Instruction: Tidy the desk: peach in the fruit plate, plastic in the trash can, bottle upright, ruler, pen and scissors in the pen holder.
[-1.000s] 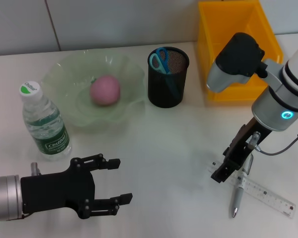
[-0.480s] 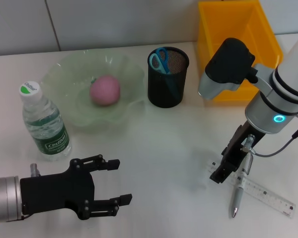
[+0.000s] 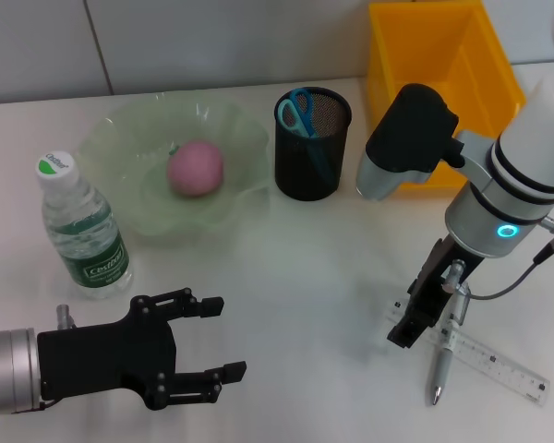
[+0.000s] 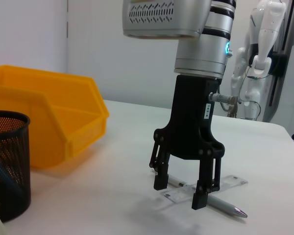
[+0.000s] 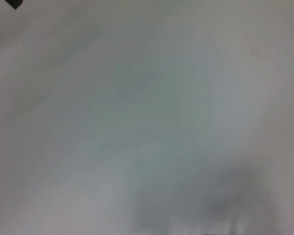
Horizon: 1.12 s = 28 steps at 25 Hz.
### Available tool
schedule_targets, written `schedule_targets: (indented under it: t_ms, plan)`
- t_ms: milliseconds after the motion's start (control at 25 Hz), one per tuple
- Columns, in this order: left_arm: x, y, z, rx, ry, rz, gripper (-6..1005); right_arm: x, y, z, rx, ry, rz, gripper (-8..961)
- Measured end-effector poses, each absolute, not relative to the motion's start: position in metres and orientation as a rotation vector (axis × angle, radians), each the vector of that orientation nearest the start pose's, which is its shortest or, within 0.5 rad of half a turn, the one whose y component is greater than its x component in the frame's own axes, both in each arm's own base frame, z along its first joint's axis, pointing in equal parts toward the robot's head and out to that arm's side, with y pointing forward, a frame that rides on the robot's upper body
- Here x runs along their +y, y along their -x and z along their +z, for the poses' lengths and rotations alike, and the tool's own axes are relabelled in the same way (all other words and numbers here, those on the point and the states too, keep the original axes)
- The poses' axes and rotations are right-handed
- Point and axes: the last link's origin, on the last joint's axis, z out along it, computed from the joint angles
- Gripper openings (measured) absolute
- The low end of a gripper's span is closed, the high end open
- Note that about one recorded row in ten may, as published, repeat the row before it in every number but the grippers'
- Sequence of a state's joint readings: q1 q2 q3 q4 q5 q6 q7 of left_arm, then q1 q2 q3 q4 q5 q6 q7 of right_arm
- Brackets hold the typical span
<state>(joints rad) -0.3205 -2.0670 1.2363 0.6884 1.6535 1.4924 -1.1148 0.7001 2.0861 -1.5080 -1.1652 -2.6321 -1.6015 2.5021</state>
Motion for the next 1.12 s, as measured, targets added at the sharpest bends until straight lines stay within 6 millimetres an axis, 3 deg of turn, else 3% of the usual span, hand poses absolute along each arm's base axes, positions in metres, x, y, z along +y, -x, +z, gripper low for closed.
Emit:
schedule_targets:
  t_ms: [1120]
  plan:
    - [0.2688,0.2672,-0.0488,-0.302,2.902,-0.696,811,0.3439,-0.1852,-0.0415,0.784,2.716,-0.832,638]
